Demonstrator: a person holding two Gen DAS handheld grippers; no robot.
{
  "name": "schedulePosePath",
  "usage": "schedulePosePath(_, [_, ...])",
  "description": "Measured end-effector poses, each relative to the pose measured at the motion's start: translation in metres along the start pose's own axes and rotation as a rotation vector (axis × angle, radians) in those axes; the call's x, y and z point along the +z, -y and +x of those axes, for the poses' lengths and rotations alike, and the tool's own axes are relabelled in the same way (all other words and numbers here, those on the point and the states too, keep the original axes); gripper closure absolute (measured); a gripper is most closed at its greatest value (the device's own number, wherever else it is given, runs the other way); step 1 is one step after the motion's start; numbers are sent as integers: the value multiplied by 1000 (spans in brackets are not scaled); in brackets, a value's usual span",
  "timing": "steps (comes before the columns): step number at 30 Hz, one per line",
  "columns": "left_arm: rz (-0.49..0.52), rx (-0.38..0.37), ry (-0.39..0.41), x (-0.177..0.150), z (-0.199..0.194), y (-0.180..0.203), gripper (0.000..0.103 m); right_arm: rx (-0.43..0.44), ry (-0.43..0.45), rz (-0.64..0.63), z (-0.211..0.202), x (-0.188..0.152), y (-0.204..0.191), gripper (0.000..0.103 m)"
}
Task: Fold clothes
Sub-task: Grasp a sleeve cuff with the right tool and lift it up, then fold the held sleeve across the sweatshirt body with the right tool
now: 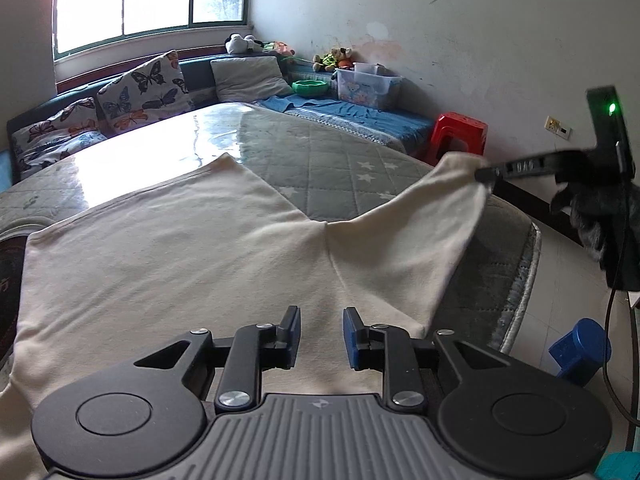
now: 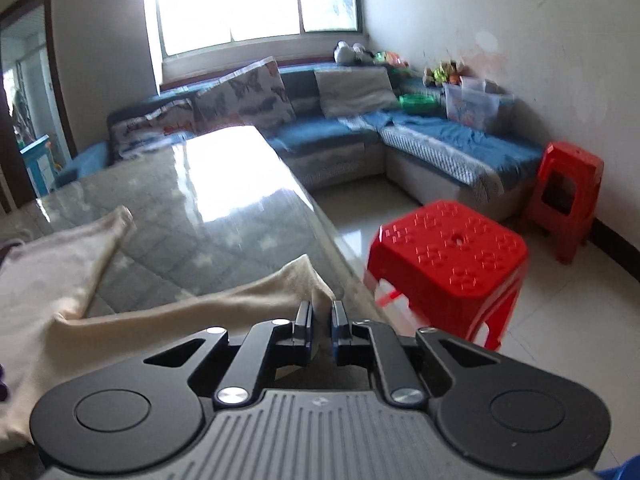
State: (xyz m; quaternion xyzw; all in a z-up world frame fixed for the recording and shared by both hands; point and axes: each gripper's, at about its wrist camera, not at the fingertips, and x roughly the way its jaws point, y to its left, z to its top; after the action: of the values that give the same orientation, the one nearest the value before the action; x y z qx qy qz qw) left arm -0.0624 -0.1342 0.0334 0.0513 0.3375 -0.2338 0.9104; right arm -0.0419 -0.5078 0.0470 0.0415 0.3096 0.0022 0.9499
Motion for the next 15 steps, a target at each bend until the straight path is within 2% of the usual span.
schedulePosePath(8, [30,-32,-12,-4,9,13,74,41,40,-22,-12,15,-8,96])
schedulePosePath(15, [17,-39,5,-3,6,12,69,116,119,-89,-51,50,-30,96])
